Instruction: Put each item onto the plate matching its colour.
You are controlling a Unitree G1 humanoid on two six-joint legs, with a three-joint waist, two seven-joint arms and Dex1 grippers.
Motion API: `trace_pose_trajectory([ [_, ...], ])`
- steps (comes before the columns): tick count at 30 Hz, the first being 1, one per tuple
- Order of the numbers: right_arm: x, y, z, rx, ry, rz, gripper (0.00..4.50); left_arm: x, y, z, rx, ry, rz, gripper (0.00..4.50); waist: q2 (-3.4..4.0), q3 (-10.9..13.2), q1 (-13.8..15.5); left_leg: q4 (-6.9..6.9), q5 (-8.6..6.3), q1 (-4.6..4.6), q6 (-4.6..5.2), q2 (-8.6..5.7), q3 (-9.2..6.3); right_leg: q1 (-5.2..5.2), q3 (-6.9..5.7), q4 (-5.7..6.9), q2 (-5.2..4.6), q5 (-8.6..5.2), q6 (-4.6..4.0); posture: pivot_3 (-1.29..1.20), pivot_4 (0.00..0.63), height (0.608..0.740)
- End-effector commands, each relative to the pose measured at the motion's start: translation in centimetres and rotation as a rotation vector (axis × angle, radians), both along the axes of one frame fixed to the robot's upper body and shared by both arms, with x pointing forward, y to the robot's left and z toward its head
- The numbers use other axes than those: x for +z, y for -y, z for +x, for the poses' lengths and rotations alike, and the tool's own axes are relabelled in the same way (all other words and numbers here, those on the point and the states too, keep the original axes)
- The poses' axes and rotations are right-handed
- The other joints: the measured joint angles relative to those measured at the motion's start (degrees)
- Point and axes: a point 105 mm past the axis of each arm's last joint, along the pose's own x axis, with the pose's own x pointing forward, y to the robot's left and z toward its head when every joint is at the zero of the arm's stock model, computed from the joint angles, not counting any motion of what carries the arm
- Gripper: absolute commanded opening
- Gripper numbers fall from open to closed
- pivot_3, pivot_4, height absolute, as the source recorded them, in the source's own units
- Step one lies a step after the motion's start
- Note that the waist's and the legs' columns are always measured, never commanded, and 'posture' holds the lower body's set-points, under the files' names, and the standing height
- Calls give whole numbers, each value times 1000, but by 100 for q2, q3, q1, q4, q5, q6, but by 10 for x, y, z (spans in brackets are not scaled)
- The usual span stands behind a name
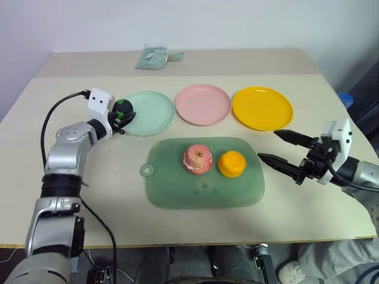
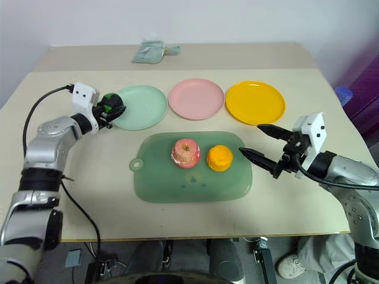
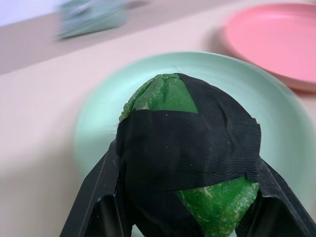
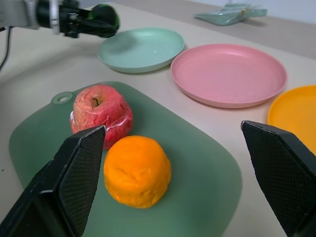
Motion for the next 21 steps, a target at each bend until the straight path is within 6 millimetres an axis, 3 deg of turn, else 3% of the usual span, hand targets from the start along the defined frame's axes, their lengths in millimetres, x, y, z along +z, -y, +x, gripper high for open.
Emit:
trace_pose_trajectory([
  [1, 6, -8, 1, 24, 51, -4, 4500, 9, 1, 13, 43, 15, -14, 3188, -2, 1, -13, 0, 0, -1, 0, 0, 0, -1, 0, 0, 1, 0, 0, 0, 150, 740],
  [4, 8, -18, -1, 67, 22, 14, 4500, 16, 6, 15, 7, 44, -11, 4469, -3, 2, -39, 0, 0, -3, 0, 2, 0, -7, 0, 2, 4, 0, 0, 0, 150, 740],
  [7, 11, -39, -3, 116, 26, -4, 4500, 32, 3, 9, -20, 126, -3, 4469, -2, 2, -51, -2, 1, -2, -1, 5, 2, -13, 3, 7, 5, 0, -1, 0, 150, 740],
  [10, 6, -71, -3, 172, 39, -50, 4500, 48, -7, -11, -62, 248, 27, 4469, -2, 2, -83, -3, 3, -5, -5, 10, 5, -25, 8, 17, 6, 0, -2, 0, 150, 740],
  [13, 2, -96, 7, 182, 51, -47, 4500, 44, -9, -44, -165, 272, 66, 4469, -1, 1, -120, -9, 4, -7, -8, 21, 9, -43, 17, 31, 2, -1, -4, 0, 150, 740],
  [17, -15, -120, 19, 204, 8, -72, 4500, 12, 19, -114, -467, 151, 139, 4469, -1, 1, -141, -8, 5, -9, -10, 20, 15, -46, 19, 34, -13, -1, -5, 0, 150, 740],
  [21, -33, -130, 33, 187, -51, -109, 4500, -7, 39, -150, -578, 76, 145, 4469, -4, 1, 8, -8, 5, -10, -10, 15, 7, -38, 12, 29, -26, -1, -6, 0, 150, 740],
])
